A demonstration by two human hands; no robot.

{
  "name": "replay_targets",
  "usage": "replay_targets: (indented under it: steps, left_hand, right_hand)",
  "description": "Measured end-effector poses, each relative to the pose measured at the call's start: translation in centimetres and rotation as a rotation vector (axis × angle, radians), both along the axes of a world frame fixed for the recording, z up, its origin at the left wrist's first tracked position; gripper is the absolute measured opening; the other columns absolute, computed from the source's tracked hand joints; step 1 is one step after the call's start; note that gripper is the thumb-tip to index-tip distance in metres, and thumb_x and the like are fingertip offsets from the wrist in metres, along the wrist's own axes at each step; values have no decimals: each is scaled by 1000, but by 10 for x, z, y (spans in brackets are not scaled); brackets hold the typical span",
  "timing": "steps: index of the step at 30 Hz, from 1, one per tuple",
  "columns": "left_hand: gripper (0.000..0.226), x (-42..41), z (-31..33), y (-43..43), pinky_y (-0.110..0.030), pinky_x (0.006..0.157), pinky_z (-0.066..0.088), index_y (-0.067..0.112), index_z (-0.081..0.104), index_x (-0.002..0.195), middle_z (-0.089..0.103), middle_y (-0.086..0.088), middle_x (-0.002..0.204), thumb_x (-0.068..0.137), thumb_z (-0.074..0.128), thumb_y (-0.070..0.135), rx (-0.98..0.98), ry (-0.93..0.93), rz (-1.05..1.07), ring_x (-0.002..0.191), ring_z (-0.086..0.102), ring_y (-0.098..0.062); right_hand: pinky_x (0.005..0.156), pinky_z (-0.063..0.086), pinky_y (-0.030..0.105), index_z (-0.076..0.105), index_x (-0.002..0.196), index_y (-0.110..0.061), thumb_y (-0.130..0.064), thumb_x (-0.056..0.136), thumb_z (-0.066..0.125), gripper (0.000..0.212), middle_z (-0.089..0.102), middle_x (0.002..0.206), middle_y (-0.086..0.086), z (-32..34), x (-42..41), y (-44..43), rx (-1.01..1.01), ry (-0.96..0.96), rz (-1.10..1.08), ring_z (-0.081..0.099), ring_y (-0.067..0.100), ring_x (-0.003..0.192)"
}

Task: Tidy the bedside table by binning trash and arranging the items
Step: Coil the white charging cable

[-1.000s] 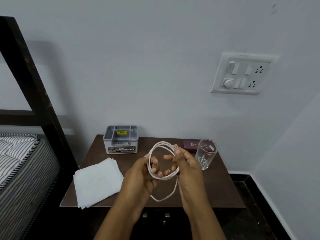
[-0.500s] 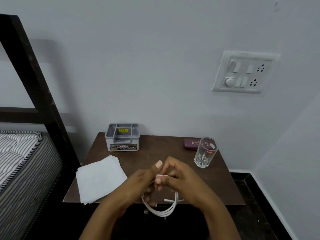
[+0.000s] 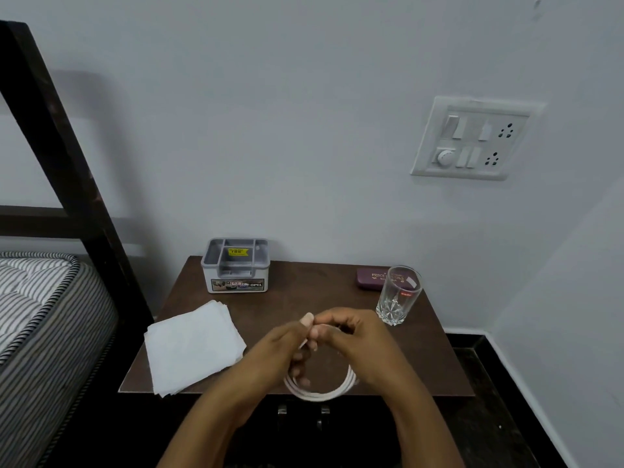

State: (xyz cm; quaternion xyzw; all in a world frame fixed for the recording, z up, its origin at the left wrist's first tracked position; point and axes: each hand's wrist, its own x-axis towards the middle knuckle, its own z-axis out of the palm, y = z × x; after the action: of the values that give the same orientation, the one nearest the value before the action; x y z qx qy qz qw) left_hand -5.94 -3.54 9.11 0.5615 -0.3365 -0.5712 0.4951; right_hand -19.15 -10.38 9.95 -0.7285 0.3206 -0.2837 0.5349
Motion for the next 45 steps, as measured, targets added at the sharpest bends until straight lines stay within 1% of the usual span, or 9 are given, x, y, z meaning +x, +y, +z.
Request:
replay_targets:
  steps: [10,14,17,24,28,34,38,41,45]
  left_hand:
    - [37,-15,1,-13,-25,52,34,12,47,72,33,8,49,98,38,35,-175,255,384,41,32,-4]
    - [36,-7,7,-8,-36,75,50,5,59,76,50,-4,57,99,38,25,-105,367,227,52,52,-14]
    - [35,5,10,2,-46,94,48,3,71,91,61,-9,69,94,42,23,-104,330,102,64,63,-19]
    - [61,12,8,10,-29,74,58,11,71,106,67,-3,81,53,89,34,-210,472,-124,70,65,-13]
    - [57,5,7,7,-32,82,54,6,65,109,63,-15,103,61,85,31,-240,338,-65,95,59,-26]
    - [4,0,3,0,-30,70,57,17,69,83,71,-5,76,79,70,17,-252,-269,232,77,69,-24]
    - [15,-1,0,-1,-27,65,56,35,67,89,70,8,85,83,67,22,-288,-516,275,78,67,-8]
    - [16,6,4,0,-27,90,50,29,71,100,70,9,105,88,60,28,-209,-313,83,103,64,-9]
    - [39,10,9,4,-37,93,49,14,74,84,71,-2,81,84,49,44,-164,11,4,84,67,-13]
  right_hand:
    - [53,37,12,70,88,-17,-30,95,48,26,47,51,-9,1,13,7,111,-146,-270,44,4,52]
    - [52,36,18,66,86,-16,-29,95,48,24,54,60,7,5,10,2,12,-49,-269,42,5,50]
    - [56,36,18,67,84,-16,-27,95,48,24,64,68,-3,7,5,1,19,-45,-206,45,2,54]
    - [48,20,22,69,88,-11,-37,85,53,30,33,54,-7,11,4,6,380,-322,-66,22,3,41]
    - [48,28,17,70,92,-14,-37,88,52,30,40,52,-10,14,3,9,352,-254,-86,31,1,42]
    - [58,36,12,66,92,-18,-28,94,49,20,54,52,-22,17,5,10,70,-96,-154,49,-7,52]
    - [59,34,17,62,90,-20,-29,93,53,13,57,61,-20,13,11,10,42,-101,-192,49,-6,53]
    - [58,38,14,61,89,-15,-28,91,56,14,59,60,-18,14,7,10,74,-125,-166,50,-6,53]
    - [54,42,9,64,90,-2,-17,88,60,16,63,61,-10,17,2,11,147,-220,-125,53,-5,55]
